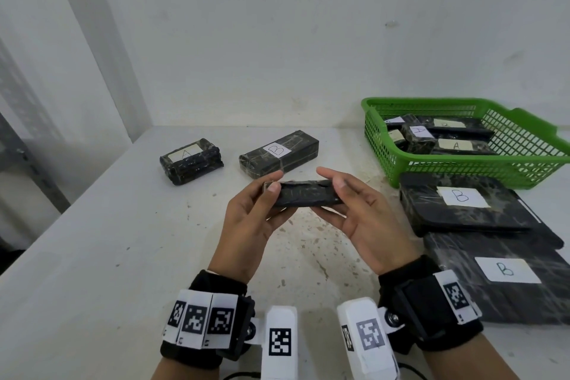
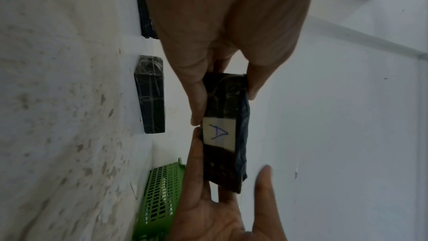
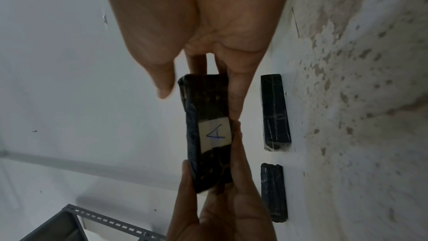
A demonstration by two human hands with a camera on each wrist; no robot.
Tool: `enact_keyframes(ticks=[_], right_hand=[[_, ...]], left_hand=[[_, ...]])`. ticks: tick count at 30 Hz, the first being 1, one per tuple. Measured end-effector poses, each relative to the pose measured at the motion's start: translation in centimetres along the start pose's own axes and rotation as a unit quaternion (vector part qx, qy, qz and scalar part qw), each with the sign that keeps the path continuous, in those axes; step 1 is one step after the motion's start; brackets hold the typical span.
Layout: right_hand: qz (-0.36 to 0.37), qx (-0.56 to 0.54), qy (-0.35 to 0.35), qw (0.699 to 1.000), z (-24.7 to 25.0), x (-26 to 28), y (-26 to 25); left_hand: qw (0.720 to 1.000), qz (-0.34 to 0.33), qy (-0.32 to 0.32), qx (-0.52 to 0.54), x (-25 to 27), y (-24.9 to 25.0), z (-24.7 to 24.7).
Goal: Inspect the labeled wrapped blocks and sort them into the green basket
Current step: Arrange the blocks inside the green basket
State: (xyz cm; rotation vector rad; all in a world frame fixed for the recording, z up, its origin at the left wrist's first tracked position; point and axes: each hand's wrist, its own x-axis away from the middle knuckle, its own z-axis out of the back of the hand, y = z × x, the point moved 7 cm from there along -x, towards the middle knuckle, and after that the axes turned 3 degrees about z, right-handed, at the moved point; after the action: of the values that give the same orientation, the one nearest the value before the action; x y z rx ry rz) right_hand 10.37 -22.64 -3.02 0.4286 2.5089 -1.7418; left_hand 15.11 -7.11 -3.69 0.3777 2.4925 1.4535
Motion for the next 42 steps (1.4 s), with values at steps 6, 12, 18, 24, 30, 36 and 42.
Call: enact_keyframes(ticks=[6, 12, 18, 24, 30, 36, 42], right_hand=[[0.037, 0.033, 0.025, 0.998, 0.3, 0.1, -0.3], [0.031, 0.027, 0.036, 0.999, 0.7, -0.1, -0.4], [0.022, 0.049, 0.032, 0.998, 0.4, 0.0, 0.1], [0.023, 0.074, 0.048, 0.996, 0.9, 0.0, -0.1], [0.001, 0.051, 0.016, 0.999, 0.1, 0.1, 0.4], [0.032, 0.057, 0.035, 0.997, 0.3, 0.2, -0.5], [0.0, 0.044, 0.014, 0.999, -0.2, 0.3, 0.3]], left_hand=[[1.0, 0.005, -0.013, -0.002, 0.2, -0.2, -0.3], [0.999, 0.012, -0.026, -0.024, 0.1, -0.3, -0.4], [1.0, 0.008, -0.012, -0.023, 0.0, -0.4, -0.2], [0.999, 0.015, -0.026, -0.019, 0.2, -0.7, -0.6], [1.0, 0.015, -0.004, -0.015, 0.1, -0.5, 0.0], [0.999, 0.035, -0.03, 0.01, 0.2, -0.9, -0.5], [1.0, 0.01, -0.011, -0.013, 0.0, -0.6, -0.2]])
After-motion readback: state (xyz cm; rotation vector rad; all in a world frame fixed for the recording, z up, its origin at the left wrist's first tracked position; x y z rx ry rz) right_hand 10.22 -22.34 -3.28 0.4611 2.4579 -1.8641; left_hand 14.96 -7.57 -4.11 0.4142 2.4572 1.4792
